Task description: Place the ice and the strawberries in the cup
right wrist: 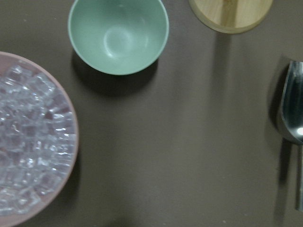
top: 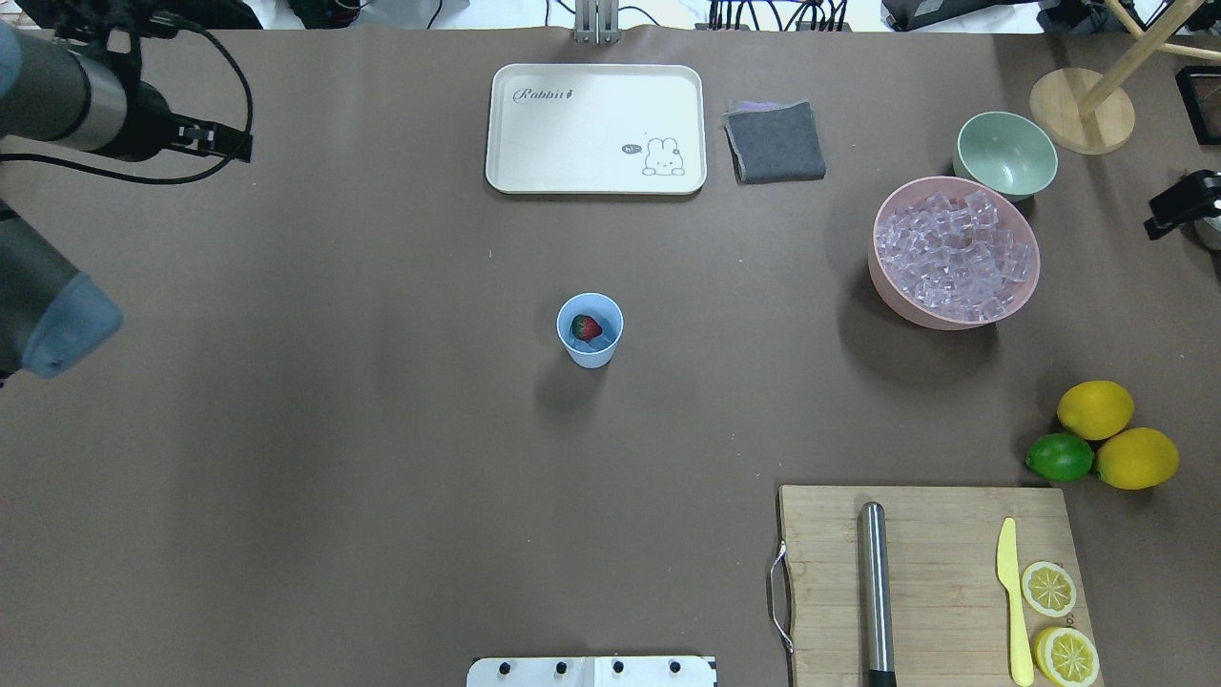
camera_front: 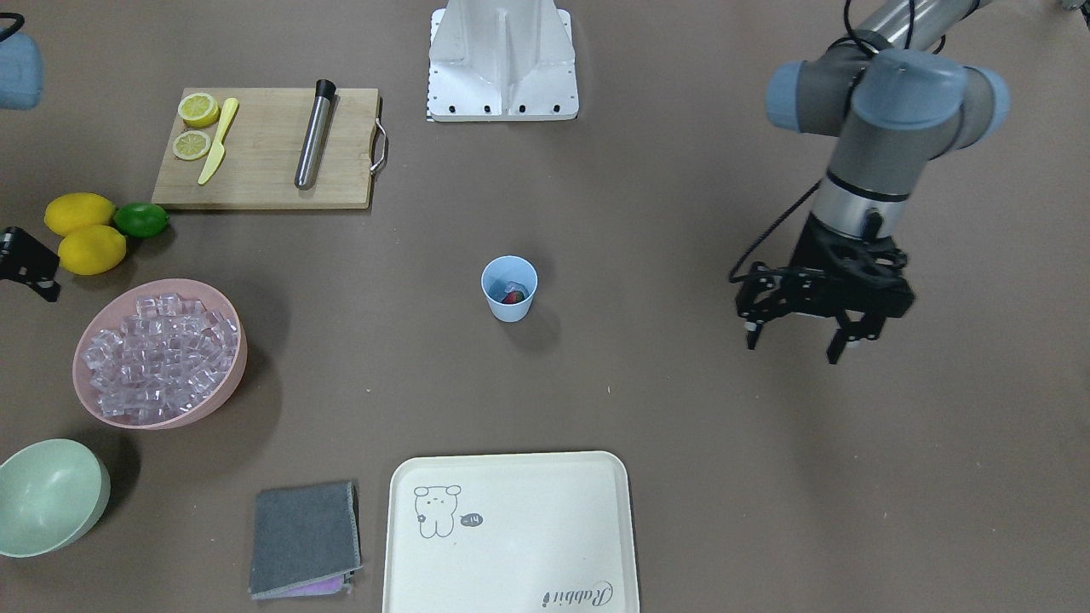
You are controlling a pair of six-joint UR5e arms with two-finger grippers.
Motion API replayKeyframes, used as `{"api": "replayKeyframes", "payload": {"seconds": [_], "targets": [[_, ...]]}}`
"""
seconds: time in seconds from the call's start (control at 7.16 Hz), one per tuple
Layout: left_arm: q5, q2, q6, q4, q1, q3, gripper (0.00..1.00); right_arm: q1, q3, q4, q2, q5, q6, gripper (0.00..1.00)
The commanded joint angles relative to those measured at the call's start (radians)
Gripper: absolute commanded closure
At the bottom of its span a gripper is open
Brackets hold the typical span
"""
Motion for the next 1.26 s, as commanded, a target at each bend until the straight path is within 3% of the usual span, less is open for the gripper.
{"api": "replayKeyframes", "payload": {"seconds": [0.0,0.28,0.7,1.12], "targets": [[-0.106,0.141,0.252,0.033,-0.211,0.004,0.02,0.157,-0.040,-0.046,-0.045,0.010,-0.227,0.01],[-0.235,0.227,0.307,0.092,-0.388,0.012,0.02,0.281,-0.077,-0.112,-0.072,0.045,-0.385,0.01],[-0.393,0.321,0.591,0.115,-0.493,0.071,0.02,0.347,-0.085,-0.111,-0.164,0.060,-0.387,0.01],[-0.494,0.343,0.645,0.118,-0.594,0.128,0.02,0.372,-0.088,-0.108,-0.181,0.067,-0.366,0.01]]}}
